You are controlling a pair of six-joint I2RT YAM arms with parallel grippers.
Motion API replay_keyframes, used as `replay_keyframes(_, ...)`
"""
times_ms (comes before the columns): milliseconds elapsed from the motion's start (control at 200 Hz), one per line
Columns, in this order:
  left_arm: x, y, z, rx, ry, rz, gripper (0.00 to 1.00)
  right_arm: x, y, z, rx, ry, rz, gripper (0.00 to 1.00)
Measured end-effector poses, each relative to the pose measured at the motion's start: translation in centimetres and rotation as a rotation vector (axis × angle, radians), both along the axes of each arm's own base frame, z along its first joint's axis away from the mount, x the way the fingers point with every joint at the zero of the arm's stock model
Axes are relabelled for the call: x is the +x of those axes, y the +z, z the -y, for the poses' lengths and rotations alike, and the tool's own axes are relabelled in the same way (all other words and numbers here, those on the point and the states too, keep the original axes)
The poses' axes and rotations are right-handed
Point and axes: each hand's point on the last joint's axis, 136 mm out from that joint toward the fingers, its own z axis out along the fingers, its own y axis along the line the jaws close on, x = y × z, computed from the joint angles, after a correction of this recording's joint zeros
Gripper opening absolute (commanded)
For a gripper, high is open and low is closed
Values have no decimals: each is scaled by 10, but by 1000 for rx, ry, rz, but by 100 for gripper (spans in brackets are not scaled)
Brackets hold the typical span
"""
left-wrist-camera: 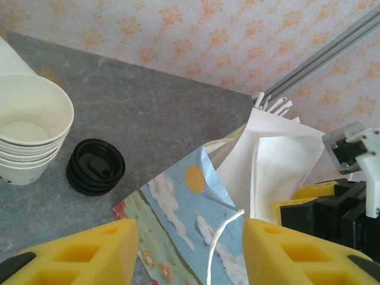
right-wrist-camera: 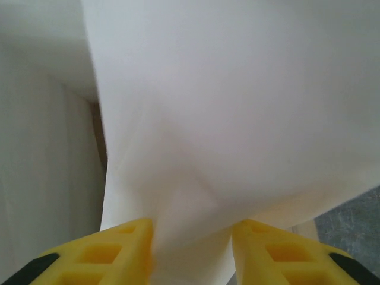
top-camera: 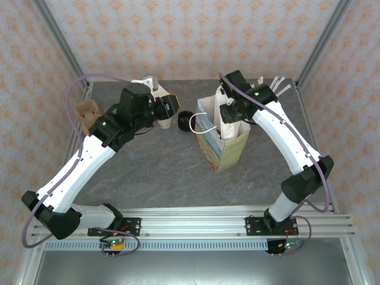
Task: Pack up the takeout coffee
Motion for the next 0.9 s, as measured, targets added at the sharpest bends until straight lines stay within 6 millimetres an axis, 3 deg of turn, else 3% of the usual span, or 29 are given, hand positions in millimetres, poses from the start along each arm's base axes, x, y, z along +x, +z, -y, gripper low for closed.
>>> replay_keyframes(205,2,-6,-4,7,12,-9,51,-13,-25,-10,37,38,-100,45)
replay_keyframes(385,3,-7,-5,21,14,-4,52,-18,-24,-23,111,66,-124,55)
replay_keyframes(480,4,-10,-10,40,23,-3,52,-19,-10,-24,145,65,-83,57)
replay_keyframes(766,2,-15,-23,84,59,10,54,-29,61,-8,228,41,136,62)
replay_keyframes(901,-3,-12,-28,85,69,25,54,-22,79,-3,253,14,215,62)
